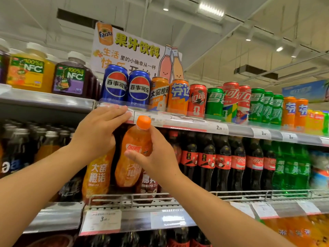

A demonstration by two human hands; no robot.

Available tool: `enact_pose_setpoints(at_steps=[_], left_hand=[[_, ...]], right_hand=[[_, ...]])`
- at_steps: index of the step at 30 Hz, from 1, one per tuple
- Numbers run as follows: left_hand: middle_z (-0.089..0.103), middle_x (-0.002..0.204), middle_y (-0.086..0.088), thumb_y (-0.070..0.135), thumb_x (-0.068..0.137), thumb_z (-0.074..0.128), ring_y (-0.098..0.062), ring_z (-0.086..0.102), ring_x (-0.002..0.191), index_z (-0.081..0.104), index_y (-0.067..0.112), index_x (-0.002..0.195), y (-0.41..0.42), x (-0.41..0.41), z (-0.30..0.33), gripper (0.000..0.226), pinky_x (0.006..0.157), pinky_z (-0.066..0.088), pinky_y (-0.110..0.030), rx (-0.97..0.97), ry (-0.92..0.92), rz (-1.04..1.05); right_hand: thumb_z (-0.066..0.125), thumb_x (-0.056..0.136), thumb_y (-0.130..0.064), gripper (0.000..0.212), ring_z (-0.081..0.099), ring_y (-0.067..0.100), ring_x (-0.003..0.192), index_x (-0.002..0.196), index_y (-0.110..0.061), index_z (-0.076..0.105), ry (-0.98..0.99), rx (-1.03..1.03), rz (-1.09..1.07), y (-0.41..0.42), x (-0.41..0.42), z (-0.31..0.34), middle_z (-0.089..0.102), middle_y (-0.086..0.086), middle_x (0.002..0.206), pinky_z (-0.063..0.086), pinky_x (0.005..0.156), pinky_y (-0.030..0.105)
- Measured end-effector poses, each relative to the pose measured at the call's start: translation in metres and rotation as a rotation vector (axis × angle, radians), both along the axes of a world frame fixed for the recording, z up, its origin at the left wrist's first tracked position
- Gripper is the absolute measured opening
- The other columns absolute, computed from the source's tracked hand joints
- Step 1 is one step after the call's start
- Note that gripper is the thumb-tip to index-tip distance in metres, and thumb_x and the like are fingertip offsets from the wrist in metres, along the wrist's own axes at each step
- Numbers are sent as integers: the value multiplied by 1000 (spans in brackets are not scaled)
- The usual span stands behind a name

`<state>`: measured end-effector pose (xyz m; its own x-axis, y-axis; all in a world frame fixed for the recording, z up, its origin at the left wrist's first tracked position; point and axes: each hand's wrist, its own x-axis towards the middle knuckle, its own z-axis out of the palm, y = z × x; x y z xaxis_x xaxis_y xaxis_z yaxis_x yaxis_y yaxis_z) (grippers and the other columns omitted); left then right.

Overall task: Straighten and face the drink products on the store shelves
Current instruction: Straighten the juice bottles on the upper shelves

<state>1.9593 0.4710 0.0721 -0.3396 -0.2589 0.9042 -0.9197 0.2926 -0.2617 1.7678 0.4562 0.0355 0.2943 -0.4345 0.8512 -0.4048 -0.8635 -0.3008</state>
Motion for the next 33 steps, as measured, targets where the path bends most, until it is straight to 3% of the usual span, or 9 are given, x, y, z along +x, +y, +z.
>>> enact_pose_setpoints(at_steps=[5, 13, 18, 21, 23, 26, 29, 31, 33], left_hand=[[60, 132, -16, -12, 68, 71, -38, 54, 123, 61, 5, 128, 1, 0, -1, 63, 103, 42, -55, -2, 18, -36], [57, 135, -15, -7, 74, 70, -37, 50, 128, 58, 6, 131, 3, -3, -4, 59, 105, 41, -56, -3, 59, -43], [57, 136, -15, -8, 74, 70, -37, 49, 128, 58, 6, 132, 0, -1, -4, 61, 106, 40, -54, -12, 55, -41], [59, 133, -17, -12, 70, 72, -39, 53, 124, 60, 3, 129, -2, -1, -5, 62, 103, 43, -54, -27, 45, -51], [59, 132, -17, -13, 69, 72, -40, 53, 123, 61, 2, 128, -3, -1, -6, 62, 102, 44, -54, -36, 42, -55], [59, 132, -19, -13, 69, 71, -41, 53, 123, 60, 1, 128, -4, -2, -6, 61, 102, 44, -55, -50, 45, -51], [59, 131, -20, -12, 69, 71, -43, 52, 122, 61, 0, 127, -6, -4, -9, 60, 102, 43, -56, -67, 37, -35], [59, 131, -21, -11, 70, 71, -42, 52, 122, 61, 0, 127, -7, -5, -11, 59, 102, 42, -55, -77, 35, -25], [59, 130, -21, -12, 69, 71, -42, 53, 121, 61, 0, 127, -7, -6, -10, 59, 103, 42, -55, -92, 41, -19]], right_hand=[[67, 71, -65, 72, 43, -22, 101, 132, -52, 32, 93, 33, -29, -11, 13, -15, 42, -47, 107, 41, 81, 11], [72, 68, -63, 55, 60, 2, 101, 114, -43, 48, 171, 162, -82, -33, 24, -5, 62, -20, 110, 55, 85, 32], [77, 70, -57, 54, 69, 19, 79, 108, -23, 58, 237, 326, -156, -41, 33, 16, 69, -3, 97, 60, 68, 40], [78, 76, -44, 43, 65, 19, 49, 101, -17, 55, 237, 487, -138, -42, 40, 22, 70, 7, 83, 51, 42, 28], [76, 79, -43, 41, 62, 19, 43, 101, -16, 54, 280, 540, -162, -41, 42, 26, 71, 10, 74, 48, 40, 27], [72, 80, -50, 45, 66, 22, 49, 103, -17, 51, 375, 463, -258, -38, 44, 25, 71, 8, 68, 57, 49, 35], [73, 78, -51, 59, 71, 26, 74, 119, -19, 46, 317, 411, -235, -32, 37, 17, 69, 4, 94, 60, 67, 44], [72, 80, -46, 57, 66, 17, 92, 127, -24, 47, 247, 255, -200, -25, 24, 13, 63, -7, 111, 57, 72, 30], [65, 86, -36, 42, 58, 0, 94, 125, -25, 56, 173, -13, -188, -15, 7, 16, 61, -17, 109, 50, 76, 16]])
